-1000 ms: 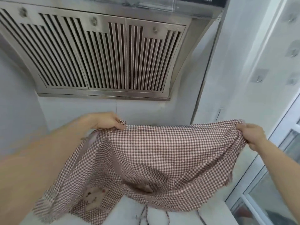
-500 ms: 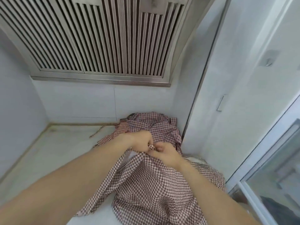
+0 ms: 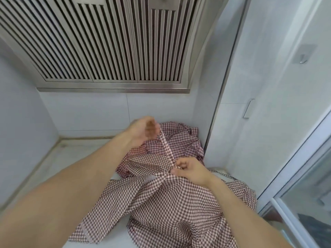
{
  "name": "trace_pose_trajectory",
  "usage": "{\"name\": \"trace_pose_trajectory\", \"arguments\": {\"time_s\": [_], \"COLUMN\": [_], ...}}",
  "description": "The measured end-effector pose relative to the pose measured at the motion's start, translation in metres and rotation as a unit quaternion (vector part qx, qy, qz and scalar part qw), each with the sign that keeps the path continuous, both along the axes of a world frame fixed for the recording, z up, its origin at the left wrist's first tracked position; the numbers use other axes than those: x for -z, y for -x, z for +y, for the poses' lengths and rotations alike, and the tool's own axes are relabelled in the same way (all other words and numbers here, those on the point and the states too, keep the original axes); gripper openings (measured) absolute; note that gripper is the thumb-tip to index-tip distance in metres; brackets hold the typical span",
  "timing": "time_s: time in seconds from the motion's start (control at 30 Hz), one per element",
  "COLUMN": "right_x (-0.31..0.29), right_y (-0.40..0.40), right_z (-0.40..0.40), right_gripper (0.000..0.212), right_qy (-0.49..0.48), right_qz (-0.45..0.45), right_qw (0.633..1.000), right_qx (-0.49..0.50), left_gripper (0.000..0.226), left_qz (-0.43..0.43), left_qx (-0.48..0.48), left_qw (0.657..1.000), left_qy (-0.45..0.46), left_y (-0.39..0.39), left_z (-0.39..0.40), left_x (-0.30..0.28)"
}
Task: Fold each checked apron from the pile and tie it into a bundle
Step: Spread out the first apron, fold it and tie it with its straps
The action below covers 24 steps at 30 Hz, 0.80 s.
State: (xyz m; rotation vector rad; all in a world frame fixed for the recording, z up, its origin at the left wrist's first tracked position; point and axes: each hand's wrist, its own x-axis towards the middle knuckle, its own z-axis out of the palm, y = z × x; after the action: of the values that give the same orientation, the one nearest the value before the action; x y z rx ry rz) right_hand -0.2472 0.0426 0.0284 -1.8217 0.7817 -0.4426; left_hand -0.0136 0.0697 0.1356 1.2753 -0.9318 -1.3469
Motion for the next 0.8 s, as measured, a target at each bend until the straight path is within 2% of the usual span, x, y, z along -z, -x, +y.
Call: {"name": "trace_pose_trajectory", "arguments": {"time_s": [0.03,0.07,0.1,0.17,0.23,0.3,0.37,0.43,0.53,0.6,0.67,0.8], "right_x": [0.001,0.003,0.005,0.016,0.021,0.022,0.020,0.015,0.011,0.007,0.005,0.006], "right_y": [0.000,-0.001,-0.001,-0.001,-0.001,-0.001,-0.001,-0.001,0.002,0.002,0.004,0.008], "right_z": [0.000,-0.001,-0.001,-0.004,-0.004,-0.003,-0.001,0.001,0.004,0.006,0.006,0.010], "right_gripper": [0.036,0.029,0.024,0.023,0.034,0.058,0.079,0.062,0.028,0.017,0.013,0.014], "right_qy": [0.007,0.020,0.022,-0.013,-0.034,-0.043,-0.046,-0.044,-0.024,-0.013,-0.007,0.006], "right_qz": [0.006,0.009,0.006,-0.012,-0.009,-0.011,-0.003,0.000,-0.016,-0.008,0.008,0.011], "right_qw": [1.000,0.999,0.996,0.986,0.980,0.982,0.985,0.989,0.990,0.991,0.992,0.991], "right_qx": [0.018,0.050,0.090,0.165,0.194,0.184,0.165,0.144,0.142,0.136,0.122,0.137], "left_gripper": [0.034,0.045,0.048,0.035,0.025,0.046,0.058,0.045,0.021,0.009,0.003,0.003], "left_qz": [0.055,0.081,0.053,-0.143,-0.305,-0.372,-0.410,-0.451,-0.491,-0.478,-0.446,-0.433], "left_qx": [-0.129,-0.215,-0.249,-0.200,-0.047,0.091,0.091,0.002,-0.031,-0.039,-0.060,-0.084], "left_qw": [0.990,0.972,0.966,0.968,0.951,0.922,0.907,0.892,0.865,0.870,0.887,0.891], "left_qy": [0.027,0.039,0.045,0.046,-0.004,-0.058,-0.032,0.032,0.101,0.111,0.104,0.113], "left_y": [0.001,0.004,0.009,0.017,0.027,0.035,0.045,0.052,0.059,0.064,0.066,0.073], "left_z": [-0.004,-0.005,-0.003,0.007,0.024,0.035,0.041,0.047,0.053,0.057,0.061,0.069], "left_x": [0.004,0.008,0.015,0.040,0.063,0.085,0.100,0.110,0.122,0.126,0.128,0.134]}}
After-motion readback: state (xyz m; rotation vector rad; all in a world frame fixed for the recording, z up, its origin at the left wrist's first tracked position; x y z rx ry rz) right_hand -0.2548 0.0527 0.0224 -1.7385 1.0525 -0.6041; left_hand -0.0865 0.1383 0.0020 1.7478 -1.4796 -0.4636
